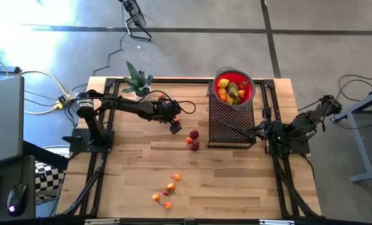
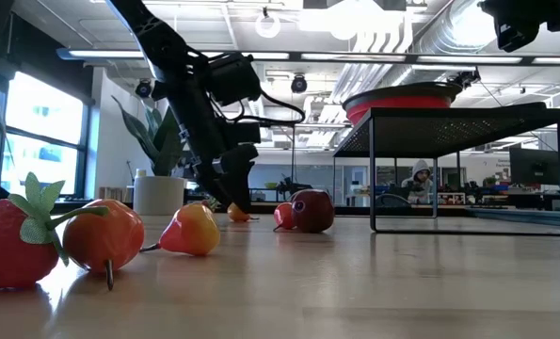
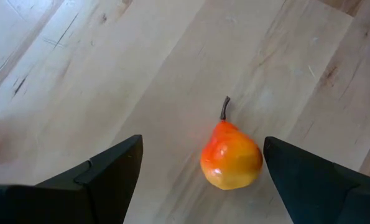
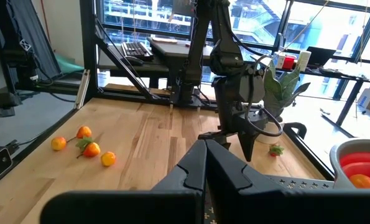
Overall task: Pick & Place Fruit
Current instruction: Put the pear into the strainer bowl on the shelf
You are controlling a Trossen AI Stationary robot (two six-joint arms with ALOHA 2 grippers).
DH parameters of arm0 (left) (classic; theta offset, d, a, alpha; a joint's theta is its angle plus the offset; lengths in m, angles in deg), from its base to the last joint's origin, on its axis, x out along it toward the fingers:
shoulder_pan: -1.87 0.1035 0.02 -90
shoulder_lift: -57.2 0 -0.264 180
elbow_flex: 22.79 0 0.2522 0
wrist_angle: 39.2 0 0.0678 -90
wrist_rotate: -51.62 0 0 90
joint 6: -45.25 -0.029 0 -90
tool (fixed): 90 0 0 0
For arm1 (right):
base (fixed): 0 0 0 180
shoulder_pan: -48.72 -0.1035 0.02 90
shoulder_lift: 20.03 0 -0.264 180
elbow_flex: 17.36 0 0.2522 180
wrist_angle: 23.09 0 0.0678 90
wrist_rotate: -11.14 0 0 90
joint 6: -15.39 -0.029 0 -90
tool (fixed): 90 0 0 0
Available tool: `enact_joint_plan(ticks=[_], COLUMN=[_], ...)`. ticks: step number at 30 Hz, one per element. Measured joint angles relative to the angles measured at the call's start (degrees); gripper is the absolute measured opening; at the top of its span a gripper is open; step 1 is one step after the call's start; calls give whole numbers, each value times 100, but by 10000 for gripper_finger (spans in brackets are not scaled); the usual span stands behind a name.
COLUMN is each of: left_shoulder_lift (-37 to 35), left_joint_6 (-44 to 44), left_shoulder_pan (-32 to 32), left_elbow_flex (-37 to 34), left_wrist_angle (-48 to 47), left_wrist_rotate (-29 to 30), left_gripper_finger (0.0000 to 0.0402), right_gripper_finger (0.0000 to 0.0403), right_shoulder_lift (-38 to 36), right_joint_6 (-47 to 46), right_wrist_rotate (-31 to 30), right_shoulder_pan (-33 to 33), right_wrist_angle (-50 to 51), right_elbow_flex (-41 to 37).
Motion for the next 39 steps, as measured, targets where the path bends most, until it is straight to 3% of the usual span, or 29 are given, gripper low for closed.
enact_joint_plan(ticks=[8,20,39], left_shoulder_lift=[0,0,0], left_joint_6=[0,-2,-2], left_shoulder_pan=[0,0,0], left_elbow_flex=[0,0,0], left_wrist_angle=[-2,7,160], left_wrist_rotate=[3,-165,-181], left_gripper_finger=[324,265,261], right_gripper_finger=[2,2,2], right_shoulder_lift=[-1,-2,-2], right_joint_6=[0,-6,-28], right_wrist_rotate=[0,0,0], right_shoulder_pan=[2,1,0], right_wrist_angle=[0,-20,-38], right_elbow_flex=[0,0,0])
